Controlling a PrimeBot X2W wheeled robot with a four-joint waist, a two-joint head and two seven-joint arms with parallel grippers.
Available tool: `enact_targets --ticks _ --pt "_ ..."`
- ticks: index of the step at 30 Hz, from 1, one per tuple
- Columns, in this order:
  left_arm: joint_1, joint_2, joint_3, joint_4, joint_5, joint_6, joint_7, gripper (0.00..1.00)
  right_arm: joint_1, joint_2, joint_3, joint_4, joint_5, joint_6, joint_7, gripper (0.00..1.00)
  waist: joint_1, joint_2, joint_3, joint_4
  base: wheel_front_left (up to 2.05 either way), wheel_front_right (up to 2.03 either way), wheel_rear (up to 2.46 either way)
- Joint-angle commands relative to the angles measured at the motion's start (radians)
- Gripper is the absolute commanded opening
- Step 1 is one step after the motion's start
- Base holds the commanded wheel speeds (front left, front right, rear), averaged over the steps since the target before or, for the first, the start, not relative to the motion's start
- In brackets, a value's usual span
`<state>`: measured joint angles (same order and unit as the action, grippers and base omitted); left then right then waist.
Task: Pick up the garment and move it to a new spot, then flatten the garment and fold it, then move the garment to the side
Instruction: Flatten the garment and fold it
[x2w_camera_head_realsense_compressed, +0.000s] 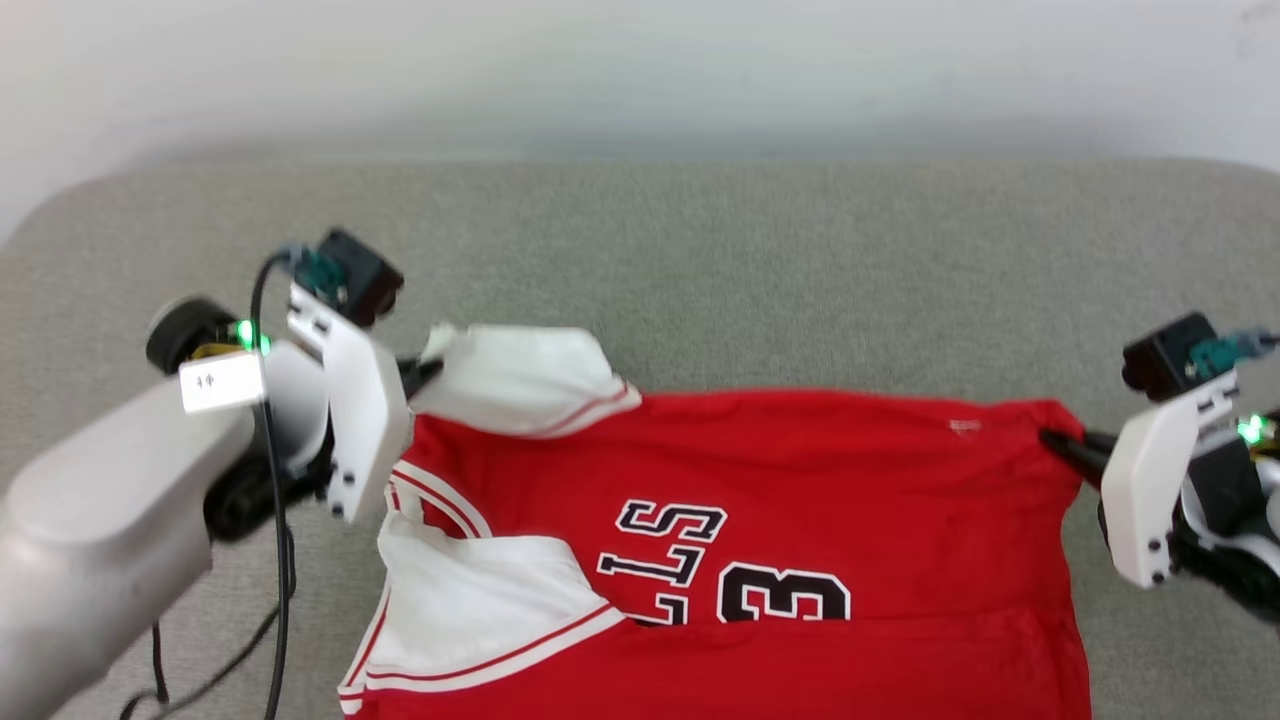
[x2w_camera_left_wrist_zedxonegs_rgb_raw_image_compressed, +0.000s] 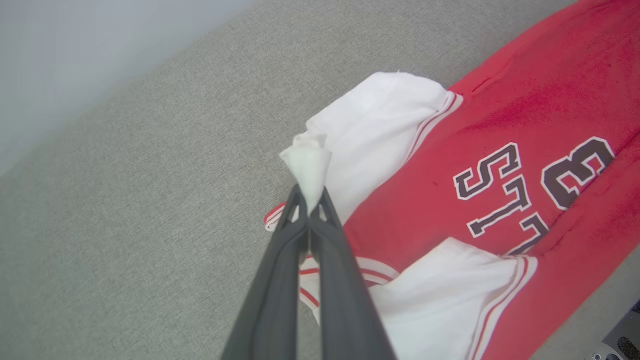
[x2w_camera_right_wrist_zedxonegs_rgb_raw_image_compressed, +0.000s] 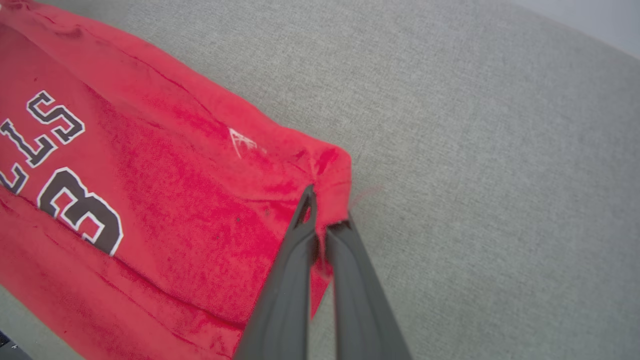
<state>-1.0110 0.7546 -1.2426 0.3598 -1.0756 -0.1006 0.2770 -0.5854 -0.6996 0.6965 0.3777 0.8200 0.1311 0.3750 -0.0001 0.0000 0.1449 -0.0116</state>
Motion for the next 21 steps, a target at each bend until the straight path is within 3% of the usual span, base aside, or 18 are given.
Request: enact_targets --ticks 1,13,21 --pt "0.028 0.011 -0.003 -0.016 -0.003 0.010 -0.008 0.00 0.028 -0.009 -0.006 -0.012 0.005 -0.001 -0.008 0.00 0.0001 0.0000 -0.034 0.012 0.00 0.00 0.00" --pt "0.269 0.138 -0.021 -0.221 -0.052 0.118 -0.033 0.00 0.301 -0.055 -0.095 -0.142 0.023 -0.001 -0.014 0.00 0.0001 0.0000 -0.132 0.038 0.00 0.00 0.00" --pt "0.418 0.164 -0.027 -0.269 -0.096 0.172 -0.060 0.00 0.459 -0.033 -0.155 -0.194 0.012 -0.001 0.014 0.00 0.0001 0.0000 -0.128 0.042 0.00 0.00 0.00"
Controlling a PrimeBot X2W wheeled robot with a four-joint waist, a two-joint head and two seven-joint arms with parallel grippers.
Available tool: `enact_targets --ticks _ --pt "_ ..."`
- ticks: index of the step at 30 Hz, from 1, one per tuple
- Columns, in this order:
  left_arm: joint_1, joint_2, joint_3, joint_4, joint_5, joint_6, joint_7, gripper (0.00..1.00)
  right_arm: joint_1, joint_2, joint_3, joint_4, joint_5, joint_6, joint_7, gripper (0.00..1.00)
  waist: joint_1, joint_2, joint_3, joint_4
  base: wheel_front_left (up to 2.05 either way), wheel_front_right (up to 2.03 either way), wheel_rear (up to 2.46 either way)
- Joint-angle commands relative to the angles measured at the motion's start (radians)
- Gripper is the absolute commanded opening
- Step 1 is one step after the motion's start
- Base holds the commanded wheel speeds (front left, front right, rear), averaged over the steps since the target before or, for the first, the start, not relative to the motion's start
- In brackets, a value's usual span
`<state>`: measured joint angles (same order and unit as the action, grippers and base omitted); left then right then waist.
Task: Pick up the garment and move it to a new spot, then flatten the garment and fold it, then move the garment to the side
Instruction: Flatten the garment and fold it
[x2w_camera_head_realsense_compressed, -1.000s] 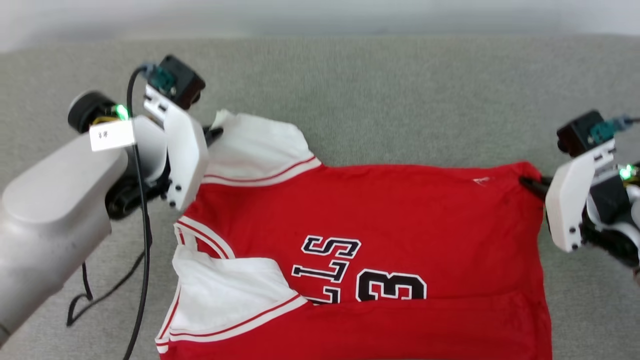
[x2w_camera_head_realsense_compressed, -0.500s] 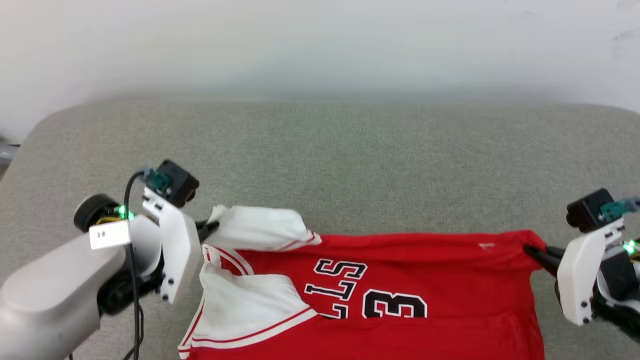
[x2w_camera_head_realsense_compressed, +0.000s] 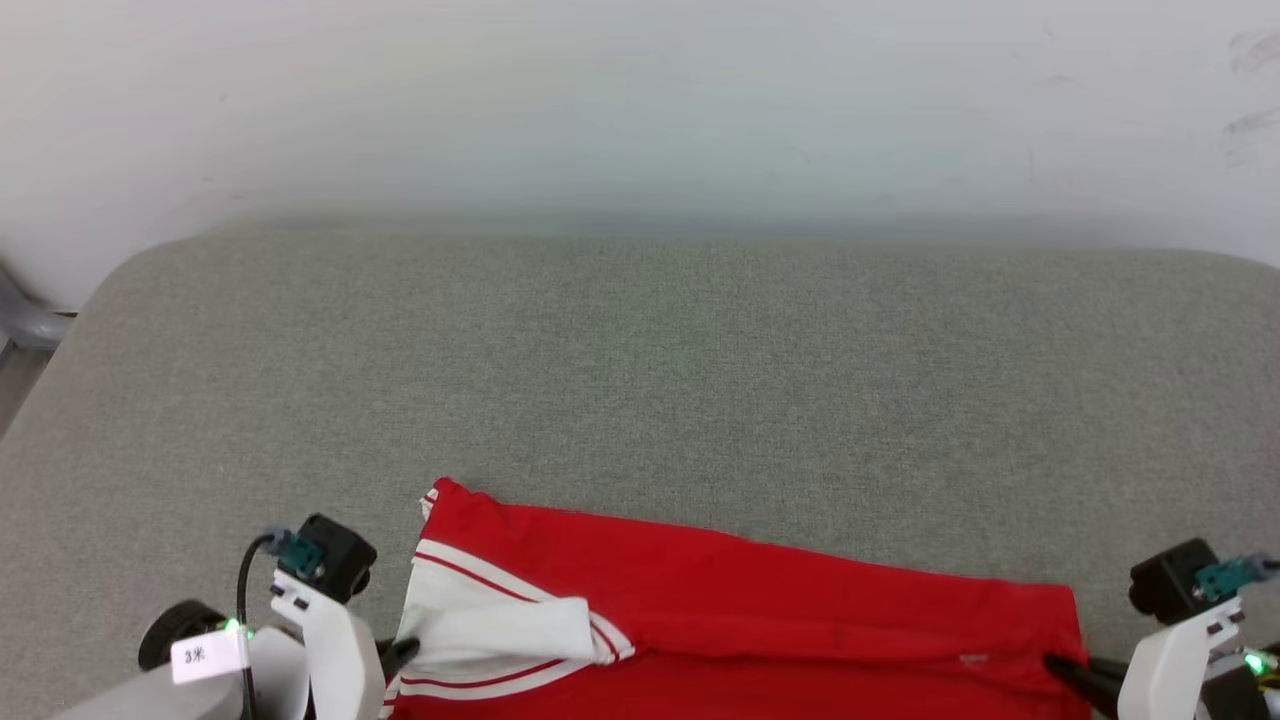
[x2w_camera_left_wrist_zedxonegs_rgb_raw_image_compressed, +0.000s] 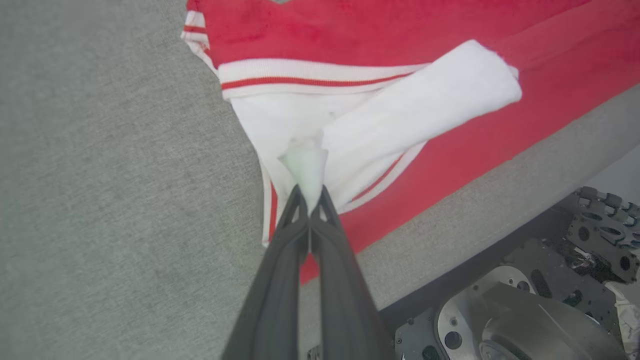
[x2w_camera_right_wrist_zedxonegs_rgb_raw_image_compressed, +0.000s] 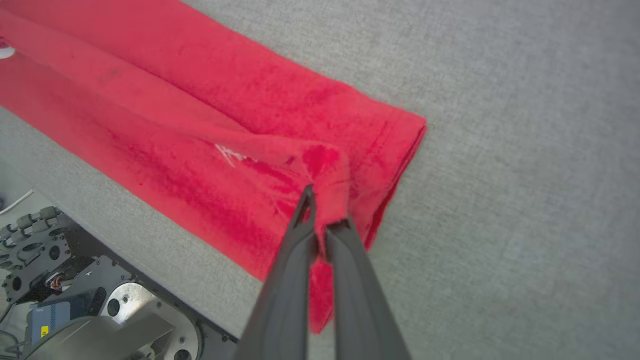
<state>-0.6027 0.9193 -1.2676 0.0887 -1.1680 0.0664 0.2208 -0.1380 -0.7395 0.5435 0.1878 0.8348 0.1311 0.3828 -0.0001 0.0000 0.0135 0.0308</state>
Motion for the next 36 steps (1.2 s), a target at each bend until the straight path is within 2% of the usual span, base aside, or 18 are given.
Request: enact_targets --ticks 1,5,14,15,16,17,21,24,30,36 --pt "0.024 -0.004 -0.002 0.007 -0.011 0.006 -0.007 0.00 0.026 0.013 -0.006 -0.004 -0.006 -0.001 0.009 0.00 0.0001 0.0000 0.008 -0.001 0.00 0.00 0.00" --pt "0.065 -0.023 -0.003 0.048 -0.033 0.005 -0.018 0.00 0.051 0.039 -0.013 0.008 -0.018 -0.001 0.023 0.00 0.0001 0.0000 0.033 -0.004 0.00 0.00 0.00" --pt "0.098 -0.105 -0.003 0.189 -0.051 -0.031 -0.053 0.00 0.059 0.090 -0.002 0.093 -0.036 -0.001 0.011 0.00 0.0001 0.0000 0.068 -0.006 0.00 0.00 0.00" --pt "0.102 -0.108 0.000 0.200 -0.054 -0.031 -0.060 0.00 0.059 0.092 -0.005 0.096 -0.039 -0.001 -0.002 0.18 0.0001 0.0000 0.067 -0.006 0.00 0.00 0.00" --pt "0.105 -0.109 0.003 0.207 -0.055 -0.028 -0.071 0.34 0.058 0.095 -0.011 0.096 -0.039 -0.001 -0.014 0.60 0.0001 0.0000 0.062 -0.007 0.00 0.00 0.00" --pt "0.109 -0.110 0.007 0.211 -0.054 -0.024 -0.085 1.00 0.059 0.095 -0.017 0.091 -0.039 -0.001 -0.027 1.00 0.0001 0.0000 0.056 -0.007 0.00 0.00 0.00" --pt "0.117 -0.097 0.023 0.186 -0.041 -0.008 -0.138 1.00 0.069 0.091 -0.052 0.046 -0.029 -0.001 -0.070 1.00 0.0001 0.0000 0.027 -0.007 0.00 0.00 0.00" --pt "0.124 -0.084 0.039 0.147 -0.026 0.023 -0.188 1.00 0.091 0.081 -0.088 -0.007 -0.031 -0.001 -0.090 1.00 0.0001 0.0000 0.003 -0.005 0.00 0.00 0.00" --pt "0.142 -0.057 0.094 0.070 0.004 0.125 -0.319 1.00 0.131 0.065 -0.201 -0.102 -0.070 -0.001 -0.094 1.00 0.0001 0.0000 -0.026 0.000 0.00 0.00 0.00" --pt "0.169 -0.059 0.152 0.030 0.046 0.241 -0.450 1.00 0.178 0.074 -0.322 -0.145 -0.123 -0.001 -0.045 1.00 0.0001 0.0000 -0.034 0.014 0.00 0.00 0.00"
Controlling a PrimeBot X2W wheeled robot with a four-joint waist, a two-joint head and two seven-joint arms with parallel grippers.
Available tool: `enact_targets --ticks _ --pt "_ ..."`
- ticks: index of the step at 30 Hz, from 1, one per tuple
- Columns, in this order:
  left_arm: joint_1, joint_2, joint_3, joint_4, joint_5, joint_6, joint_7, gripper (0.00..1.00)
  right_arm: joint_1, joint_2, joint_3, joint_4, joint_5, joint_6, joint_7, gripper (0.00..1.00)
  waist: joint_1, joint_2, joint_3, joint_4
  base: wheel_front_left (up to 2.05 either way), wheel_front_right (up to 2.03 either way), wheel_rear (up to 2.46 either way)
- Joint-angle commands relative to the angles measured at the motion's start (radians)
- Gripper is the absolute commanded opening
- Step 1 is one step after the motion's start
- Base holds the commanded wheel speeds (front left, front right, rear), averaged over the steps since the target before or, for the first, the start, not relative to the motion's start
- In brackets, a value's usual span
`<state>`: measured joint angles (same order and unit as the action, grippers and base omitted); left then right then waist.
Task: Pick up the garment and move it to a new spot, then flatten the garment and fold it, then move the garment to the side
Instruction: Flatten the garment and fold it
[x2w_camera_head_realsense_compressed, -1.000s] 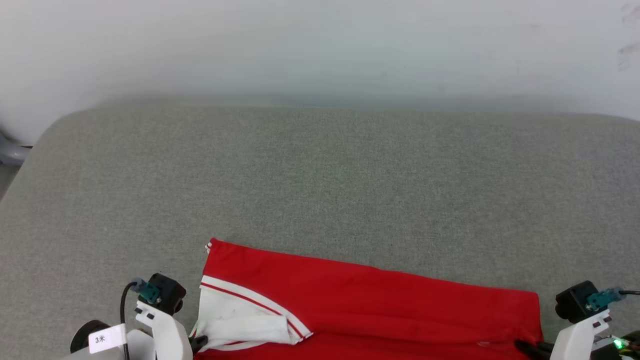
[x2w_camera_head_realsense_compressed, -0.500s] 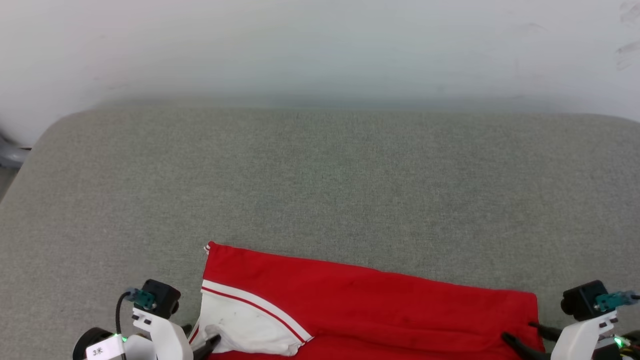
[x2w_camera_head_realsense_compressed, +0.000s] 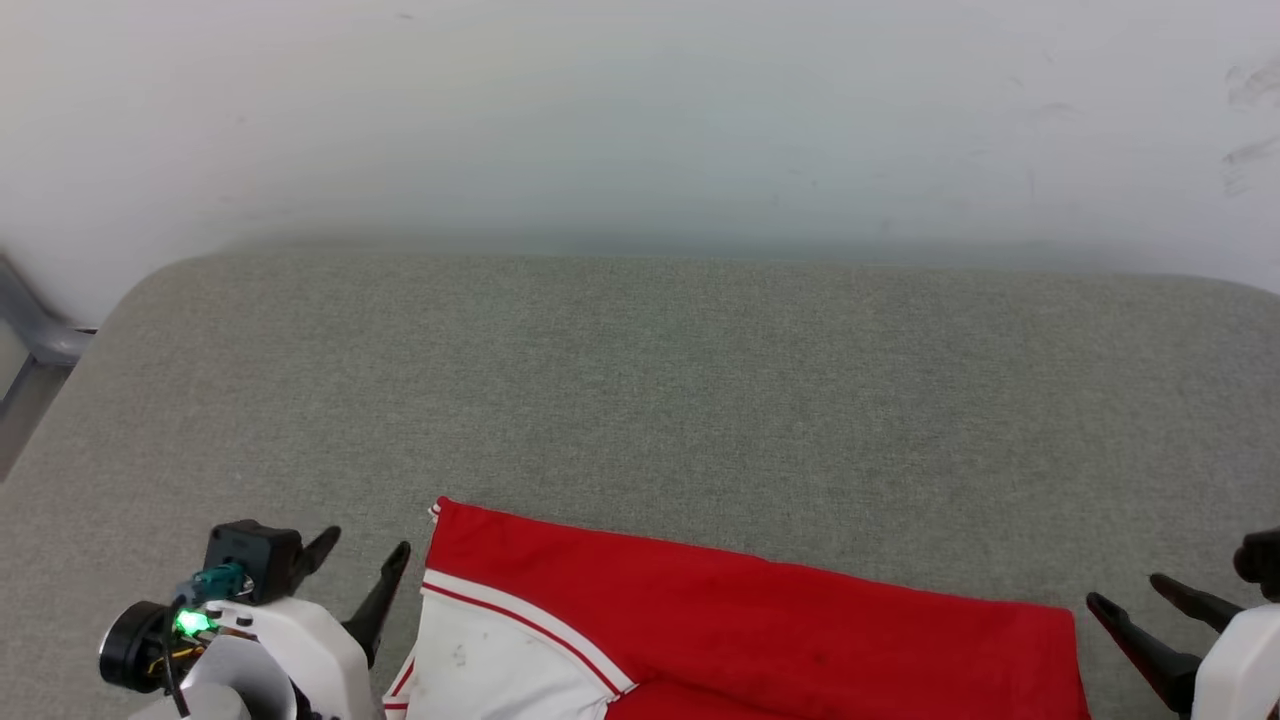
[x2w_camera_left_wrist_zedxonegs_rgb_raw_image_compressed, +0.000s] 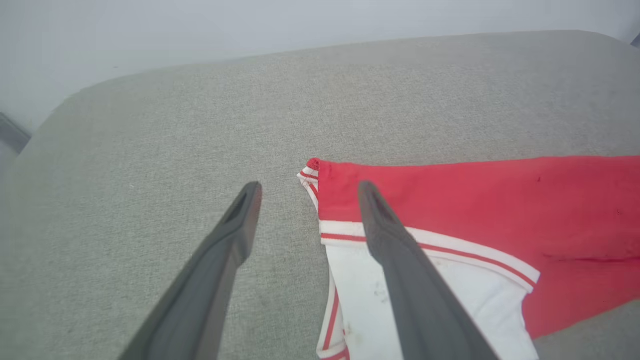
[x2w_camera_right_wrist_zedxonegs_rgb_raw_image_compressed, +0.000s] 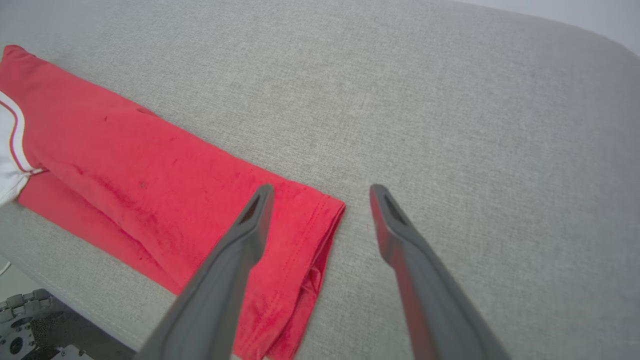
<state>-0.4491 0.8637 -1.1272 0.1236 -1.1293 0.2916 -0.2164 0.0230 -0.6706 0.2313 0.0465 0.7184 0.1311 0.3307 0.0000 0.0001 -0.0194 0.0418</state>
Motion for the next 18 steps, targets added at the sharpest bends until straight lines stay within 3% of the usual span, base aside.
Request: enact_targets --ticks 1,5,11,18 --pt "0.022 -0.007 0.029 -0.010 0.013 0.035 -0.026 1.00 0.025 0.014 -0.028 -0.005 -0.012 -0.001 0.016 1.00 0.0000 -0.0001 -0.001 0.007 0.00 0.00 0.00" --pt "0.056 -0.020 0.122 -0.034 0.075 0.111 -0.048 1.00 0.057 0.038 -0.088 0.005 -0.046 -0.001 0.068 1.00 0.0000 -0.0001 0.001 0.022 0.00 0.00 0.00" --pt "0.181 -0.082 0.365 -0.114 0.287 0.210 -0.049 1.00 0.094 0.082 -0.135 0.025 -0.078 -0.001 0.150 1.00 0.0000 -0.0001 0.008 0.048 0.00 0.00 0.00" --pt "0.361 -0.200 0.601 -0.177 0.519 0.252 -0.049 1.00 0.092 0.119 -0.137 0.077 -0.102 -0.001 0.192 1.00 0.0000 -0.0001 0.020 0.070 0.00 0.00 0.00"
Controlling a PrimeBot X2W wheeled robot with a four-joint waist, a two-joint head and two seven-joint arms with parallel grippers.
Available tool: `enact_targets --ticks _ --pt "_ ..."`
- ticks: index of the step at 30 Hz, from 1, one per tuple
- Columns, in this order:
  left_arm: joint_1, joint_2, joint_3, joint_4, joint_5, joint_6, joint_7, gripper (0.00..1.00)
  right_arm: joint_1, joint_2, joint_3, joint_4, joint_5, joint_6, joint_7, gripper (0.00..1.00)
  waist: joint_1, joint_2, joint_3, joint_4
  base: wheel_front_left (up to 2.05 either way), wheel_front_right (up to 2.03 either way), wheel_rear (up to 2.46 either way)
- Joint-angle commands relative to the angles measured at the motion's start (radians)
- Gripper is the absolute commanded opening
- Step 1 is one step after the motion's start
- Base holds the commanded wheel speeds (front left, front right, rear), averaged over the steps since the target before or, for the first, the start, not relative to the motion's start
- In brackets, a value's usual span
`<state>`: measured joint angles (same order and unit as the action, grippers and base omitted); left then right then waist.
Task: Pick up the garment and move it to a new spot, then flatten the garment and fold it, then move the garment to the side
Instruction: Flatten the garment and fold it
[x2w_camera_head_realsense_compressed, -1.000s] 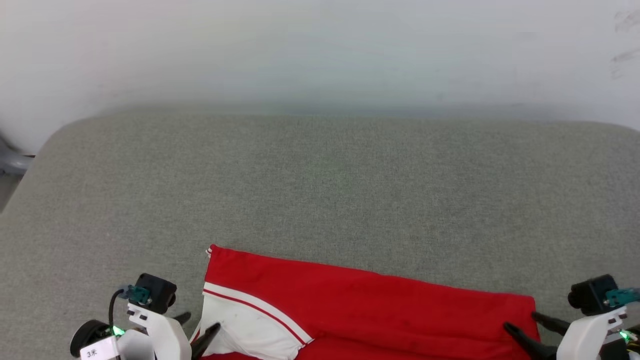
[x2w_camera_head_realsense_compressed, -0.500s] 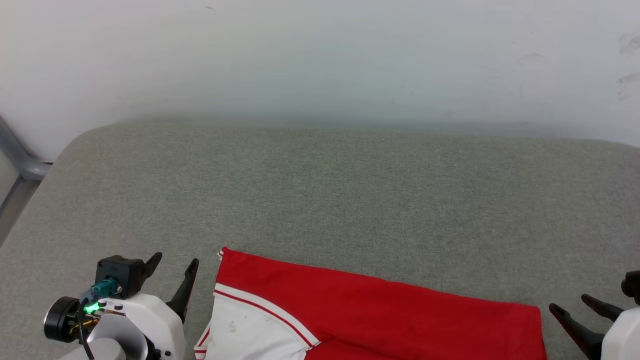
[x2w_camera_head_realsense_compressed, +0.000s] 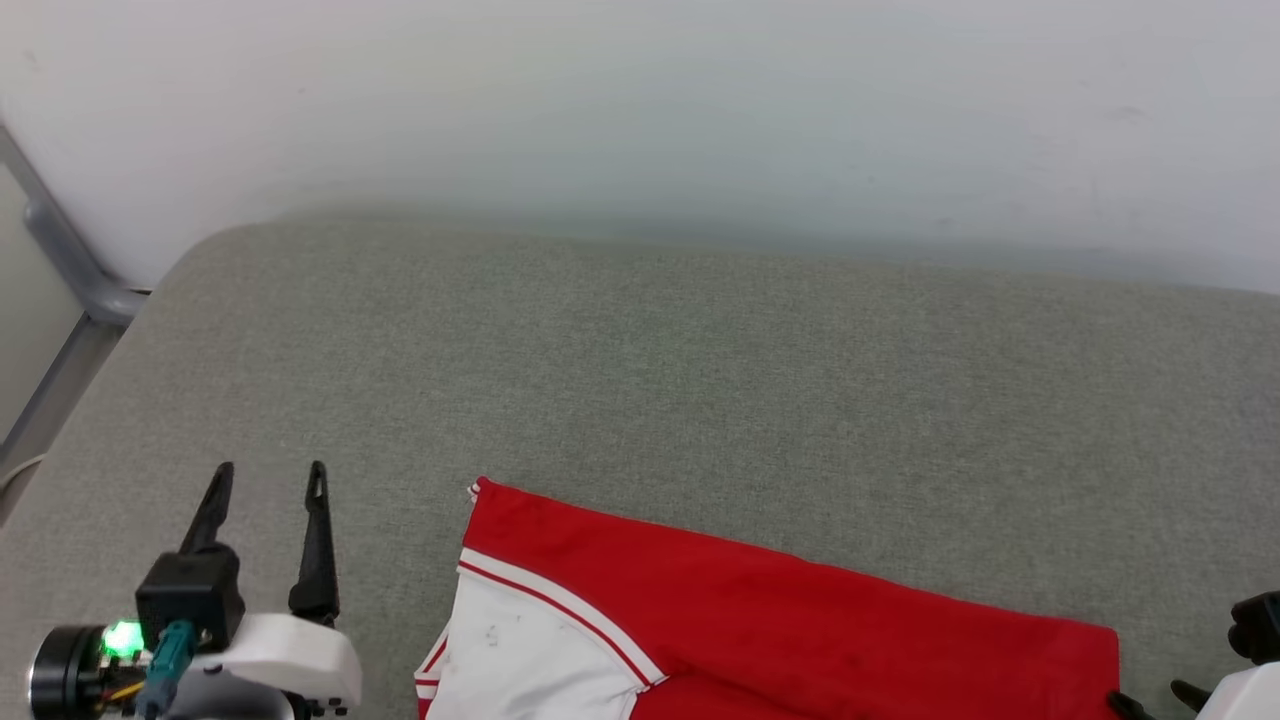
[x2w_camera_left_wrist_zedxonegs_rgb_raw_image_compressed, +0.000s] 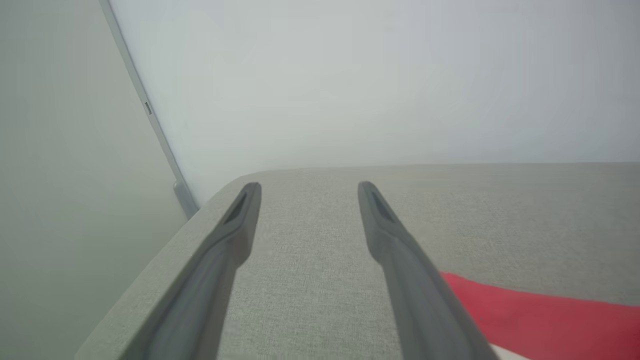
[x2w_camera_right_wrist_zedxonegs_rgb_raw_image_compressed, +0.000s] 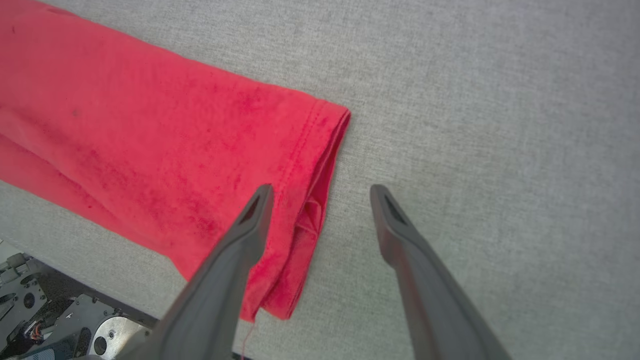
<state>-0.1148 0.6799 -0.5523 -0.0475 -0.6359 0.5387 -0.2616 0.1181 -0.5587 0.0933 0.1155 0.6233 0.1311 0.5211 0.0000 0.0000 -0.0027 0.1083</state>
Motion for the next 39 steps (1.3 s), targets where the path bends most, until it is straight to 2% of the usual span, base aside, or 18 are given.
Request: enact_targets --ticks 1,7,13,19,24,25,26,27,32,39 --pt "0.027 -0.016 0.026 -0.006 0.026 0.005 -0.004 1.00 -0.004 0.007 0.001 0.008 -0.007 -0.001 0.002 1.00 0.0000 0.0000 0.004 0.004 0.00 0.00 0.00" --pt "0.145 -0.143 0.173 -0.044 0.211 -0.024 -0.004 1.00 -0.045 0.025 0.029 0.078 0.002 -0.001 0.002 1.00 0.0000 0.0000 0.017 0.018 0.00 0.00 0.00" --pt "0.223 -0.285 0.309 -0.084 0.362 -0.075 -0.004 1.00 -0.084 0.038 0.074 0.164 0.013 -0.001 -0.001 1.00 0.0000 0.0000 0.037 0.033 0.00 0.00 0.00" --pt "0.275 -0.399 0.404 -0.080 0.462 -0.165 -0.004 1.00 -0.102 0.047 0.142 0.242 0.034 -0.001 -0.009 1.00 0.0000 0.0000 0.050 0.043 0.00 0.00 0.00" --pt "0.293 -0.467 0.462 -0.050 0.512 -0.245 -0.004 1.00 -0.099 0.054 0.213 0.282 0.058 0.001 -0.006 1.00 0.0000 0.0000 0.055 0.043 0.00 0.00 0.00" --pt "0.295 -0.478 0.474 -0.047 0.521 -0.259 -0.004 1.00 -0.098 0.052 0.228 0.286 0.064 0.002 -0.004 0.52 0.0000 0.0000 0.054 0.042 0.00 0.00 0.00" --pt "0.297 -0.490 0.485 -0.043 0.528 -0.269 -0.004 1.00 -0.099 0.049 0.235 0.286 0.069 0.002 -0.016 0.20 0.0000 0.0000 0.053 0.040 0.00 0.00 0.00" --pt "0.297 -0.498 0.496 -0.042 0.534 -0.280 -0.004 1.00 -0.103 0.046 0.239 0.287 0.073 0.002 -0.026 0.00 0.0000 0.0000 0.053 0.039 0.00 0.00 0.00" --pt "0.309 -0.529 0.545 -0.031 0.565 -0.327 -0.004 1.00 -0.134 0.010 0.237 0.303 0.094 -0.001 -0.074 0.00 0.0000 0.0000 0.040 0.031 0.00 0.00 0.00" --pt "0.312 -0.551 0.581 -0.033 0.602 -0.362 -0.004 1.00 -0.170 -0.065 0.180 0.340 0.131 -0.002 -0.121 0.00 0.0000 0.0000 0.029 0.023 0.00 0.00 0.00"
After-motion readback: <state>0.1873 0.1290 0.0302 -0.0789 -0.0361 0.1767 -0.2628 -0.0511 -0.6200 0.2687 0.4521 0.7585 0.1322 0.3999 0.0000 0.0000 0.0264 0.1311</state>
